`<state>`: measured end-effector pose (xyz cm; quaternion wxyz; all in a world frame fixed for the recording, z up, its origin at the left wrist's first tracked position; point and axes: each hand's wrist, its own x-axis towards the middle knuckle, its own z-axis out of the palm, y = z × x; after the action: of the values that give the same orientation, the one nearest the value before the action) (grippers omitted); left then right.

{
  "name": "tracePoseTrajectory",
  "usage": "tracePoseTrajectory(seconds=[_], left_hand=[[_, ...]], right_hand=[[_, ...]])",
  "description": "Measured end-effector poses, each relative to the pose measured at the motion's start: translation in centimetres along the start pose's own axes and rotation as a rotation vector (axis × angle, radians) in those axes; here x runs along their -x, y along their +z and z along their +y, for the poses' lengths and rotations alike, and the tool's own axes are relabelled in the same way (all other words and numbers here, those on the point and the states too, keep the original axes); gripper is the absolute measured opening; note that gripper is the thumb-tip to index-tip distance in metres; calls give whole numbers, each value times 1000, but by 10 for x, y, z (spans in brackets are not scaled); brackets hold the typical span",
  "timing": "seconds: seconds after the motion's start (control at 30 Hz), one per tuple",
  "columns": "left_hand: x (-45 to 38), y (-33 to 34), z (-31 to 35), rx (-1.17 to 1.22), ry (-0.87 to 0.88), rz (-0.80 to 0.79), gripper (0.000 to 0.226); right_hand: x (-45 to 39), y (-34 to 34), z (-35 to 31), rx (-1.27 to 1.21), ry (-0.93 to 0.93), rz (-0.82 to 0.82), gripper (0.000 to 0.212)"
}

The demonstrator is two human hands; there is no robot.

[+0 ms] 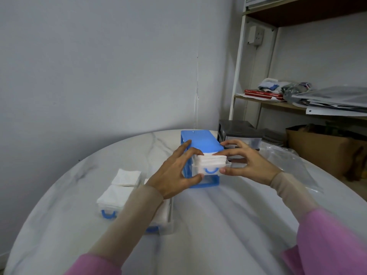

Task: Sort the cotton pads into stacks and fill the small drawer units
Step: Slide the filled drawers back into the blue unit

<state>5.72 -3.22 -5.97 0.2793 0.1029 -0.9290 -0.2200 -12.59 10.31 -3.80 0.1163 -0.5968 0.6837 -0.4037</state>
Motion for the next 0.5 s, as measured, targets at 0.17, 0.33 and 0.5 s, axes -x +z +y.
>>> tracePoseTrajectory(seconds=[0.17, 0.33, 0.5], left_hand=[[-1, 2, -3, -76, -34, -5, 48], [0, 3, 3, -101, -22, 6, 43], [1, 3, 5, -52, 17, 32, 33]], right_hand=[[-2, 4, -2, 20, 17, 31, 29], [0, 8, -4, 54, -31, 84, 27], [1, 10, 2, 111, -72, 78, 34]])
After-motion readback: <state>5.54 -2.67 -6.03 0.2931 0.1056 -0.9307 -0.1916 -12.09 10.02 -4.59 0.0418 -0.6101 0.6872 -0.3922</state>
